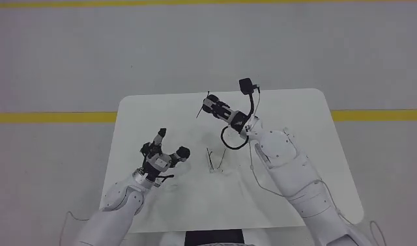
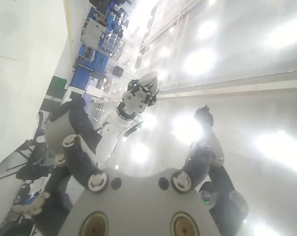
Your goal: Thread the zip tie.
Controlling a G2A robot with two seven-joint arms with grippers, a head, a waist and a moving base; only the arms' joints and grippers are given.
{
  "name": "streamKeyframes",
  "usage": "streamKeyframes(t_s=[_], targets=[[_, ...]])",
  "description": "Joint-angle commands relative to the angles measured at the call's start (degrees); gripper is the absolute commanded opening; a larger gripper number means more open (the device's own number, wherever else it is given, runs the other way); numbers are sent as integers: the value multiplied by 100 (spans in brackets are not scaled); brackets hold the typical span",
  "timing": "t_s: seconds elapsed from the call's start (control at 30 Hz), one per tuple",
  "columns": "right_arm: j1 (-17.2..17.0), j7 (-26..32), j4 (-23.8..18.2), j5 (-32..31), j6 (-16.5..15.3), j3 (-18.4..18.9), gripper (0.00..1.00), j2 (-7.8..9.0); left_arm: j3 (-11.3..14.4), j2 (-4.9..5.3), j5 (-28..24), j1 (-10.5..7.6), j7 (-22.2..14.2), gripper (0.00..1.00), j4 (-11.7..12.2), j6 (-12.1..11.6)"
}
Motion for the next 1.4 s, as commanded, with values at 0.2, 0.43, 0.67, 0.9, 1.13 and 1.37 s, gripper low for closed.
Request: streamKeyframes(t_s=[0.2,0.43,0.67,0.9,1.13,1.37], targets=[[-60,-73,-49,-109,106,-29,0,4,-287,35,3198,15,1525,100,-464,-512],[-83,-25,-220,-302,660,-39,0,19,-342,40,7697,348,3793,100,-983,-512],[-66,-9,-281,-201,888,-47,0,11,-158,55,10072,369,5526,100,-503,-512],[-101,-36,-295,-172,924,-66,0,8,-165,61,10301,321,5507,100,-529,-463],[61,154,-293,-210,1469,-181,0,-10,-297,133,12020,343,6006,100,-676,-324],[302,436,-240,-211,1974,-283,0,-30,-446,258,14822,327,6503,100,-900,354]])
